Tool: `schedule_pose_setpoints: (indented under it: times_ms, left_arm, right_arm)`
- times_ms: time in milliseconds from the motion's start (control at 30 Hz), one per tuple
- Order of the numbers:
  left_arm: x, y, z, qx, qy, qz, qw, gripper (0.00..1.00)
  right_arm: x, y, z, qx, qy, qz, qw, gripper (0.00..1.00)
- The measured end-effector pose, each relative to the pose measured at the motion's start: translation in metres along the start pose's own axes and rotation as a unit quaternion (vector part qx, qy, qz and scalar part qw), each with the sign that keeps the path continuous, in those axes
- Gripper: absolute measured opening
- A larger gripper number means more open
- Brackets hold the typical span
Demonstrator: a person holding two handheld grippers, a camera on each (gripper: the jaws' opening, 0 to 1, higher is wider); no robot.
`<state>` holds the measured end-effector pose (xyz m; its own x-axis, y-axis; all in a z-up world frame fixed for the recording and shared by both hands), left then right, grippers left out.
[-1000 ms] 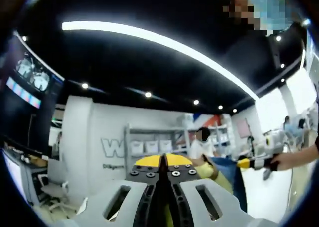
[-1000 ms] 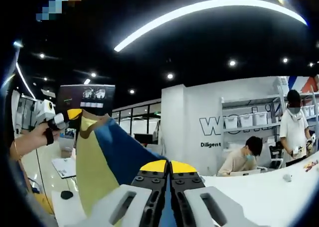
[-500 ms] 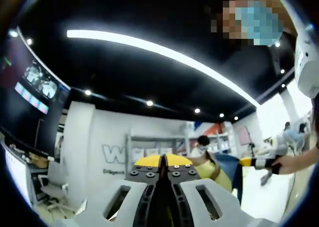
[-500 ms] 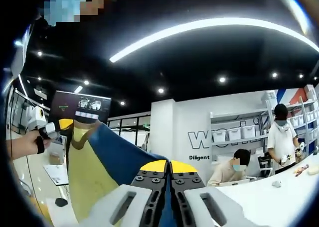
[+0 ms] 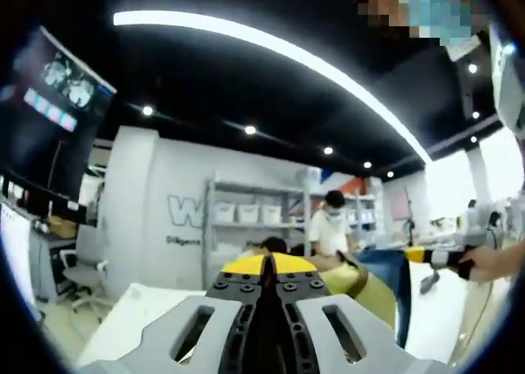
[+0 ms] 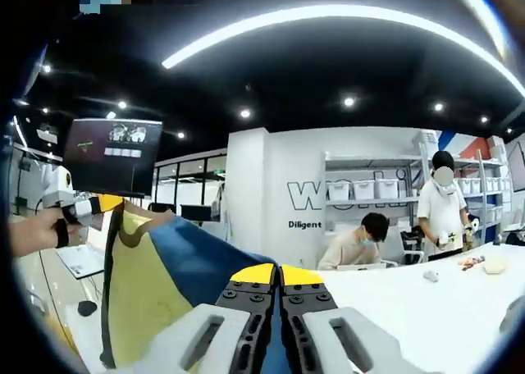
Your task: Fold the garment on the visible template until the final outline fits inside the template.
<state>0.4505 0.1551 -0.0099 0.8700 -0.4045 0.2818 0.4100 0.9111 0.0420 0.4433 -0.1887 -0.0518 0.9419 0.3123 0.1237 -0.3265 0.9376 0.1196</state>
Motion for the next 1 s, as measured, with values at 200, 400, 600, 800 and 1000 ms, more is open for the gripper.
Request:
schedule_pose_setpoints:
  times_ms: [200,400,600,800,1000]
  left_arm:
    - [0.047,0.011,-0.065,0.015,0.063,0.003,0.9979,0.0]
    - [0.073,0.023,-0.125,-0.001,0.116,-0.001,0.9933,0.0]
    - [0.097,0.028,-0.16,-0.007,0.143,-0.008,0.9897,0.0]
    - [0.128,0.039,-0.196,-0.007,0.17,-0.019,0.9853,0.0]
    - [0.156,0.049,-0.247,-0.009,0.211,-0.038,0.9767,0.0]
  right_arm:
    - [0.018,-0.02,-0.036,-0.004,0.05,-0.026,0.9984,0.0]
    - [0.043,-0.033,-0.061,-0.06,0.086,-0.039,0.9937,0.0]
    - [0.069,-0.045,-0.085,-0.066,0.106,-0.054,0.9908,0.0]
    - [0.094,-0.054,-0.11,-0.058,0.122,-0.063,0.9888,0.0]
    - [0.119,-0.075,-0.145,-0.052,0.154,-0.075,0.9838,0.0]
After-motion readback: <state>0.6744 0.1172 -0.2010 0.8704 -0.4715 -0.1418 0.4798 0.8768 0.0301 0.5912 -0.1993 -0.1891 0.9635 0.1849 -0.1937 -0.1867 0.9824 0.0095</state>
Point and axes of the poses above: the point that each gripper's makers call its tool centre point, and the gripper's own axes: x roughly forward along the fingers, y roughly to its left, z roughly out of its top, the point moved 7 cm from there along -x, roughly backward along the fingers, and after that the axes turned 7 degrees about x, right-handed, at the moved point
